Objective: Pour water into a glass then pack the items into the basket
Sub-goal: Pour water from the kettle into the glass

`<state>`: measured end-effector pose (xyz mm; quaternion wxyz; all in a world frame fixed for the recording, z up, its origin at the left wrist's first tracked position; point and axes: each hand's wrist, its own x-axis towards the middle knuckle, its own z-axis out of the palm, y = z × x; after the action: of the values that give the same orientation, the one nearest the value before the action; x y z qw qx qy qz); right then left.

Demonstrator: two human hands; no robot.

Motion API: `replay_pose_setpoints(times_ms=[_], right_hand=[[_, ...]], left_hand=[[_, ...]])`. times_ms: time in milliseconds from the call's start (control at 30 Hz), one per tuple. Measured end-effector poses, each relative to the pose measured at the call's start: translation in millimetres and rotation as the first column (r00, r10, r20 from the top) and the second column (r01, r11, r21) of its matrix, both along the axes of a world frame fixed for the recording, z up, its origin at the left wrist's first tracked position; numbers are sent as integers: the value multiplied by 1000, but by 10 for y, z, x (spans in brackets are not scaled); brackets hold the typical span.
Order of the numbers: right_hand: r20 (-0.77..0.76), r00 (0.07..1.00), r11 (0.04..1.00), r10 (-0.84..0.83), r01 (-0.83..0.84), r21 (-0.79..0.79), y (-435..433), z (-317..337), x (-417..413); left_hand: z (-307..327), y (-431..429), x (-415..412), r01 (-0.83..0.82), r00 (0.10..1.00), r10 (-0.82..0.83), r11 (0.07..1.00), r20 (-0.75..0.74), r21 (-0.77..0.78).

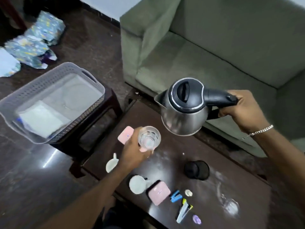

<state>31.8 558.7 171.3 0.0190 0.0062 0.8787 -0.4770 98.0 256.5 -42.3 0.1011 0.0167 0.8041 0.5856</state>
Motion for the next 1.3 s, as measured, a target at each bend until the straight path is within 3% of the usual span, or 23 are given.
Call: replay_pose_setpoints(times_ms=[300, 467, 633, 800, 1300], right_hand=[[134, 975, 907, 178, -216, 361, 697, -251, 483], [161, 934, 746, 320, -353, 565, 725, -351, 577], [222, 908, 552, 354, -395, 734, 747, -489, 609], [273, 895, 436, 353, -415, 799, 729, -593, 640], [274, 877, 279, 394, -399, 874, 536, -581, 652]], left_hand=[[-571, 950, 476, 142, 984, -139, 990, 109, -18], [-763, 1154, 522, 148, 983, -138, 986, 125, -78], [-872, 1196, 552, 162, 983, -148, 976, 105, -146], [-949, 1175, 568, 164, 984, -148, 969, 97, -185], [-1030, 1146, 542, 179, 982, -162, 966, 99, -189]])
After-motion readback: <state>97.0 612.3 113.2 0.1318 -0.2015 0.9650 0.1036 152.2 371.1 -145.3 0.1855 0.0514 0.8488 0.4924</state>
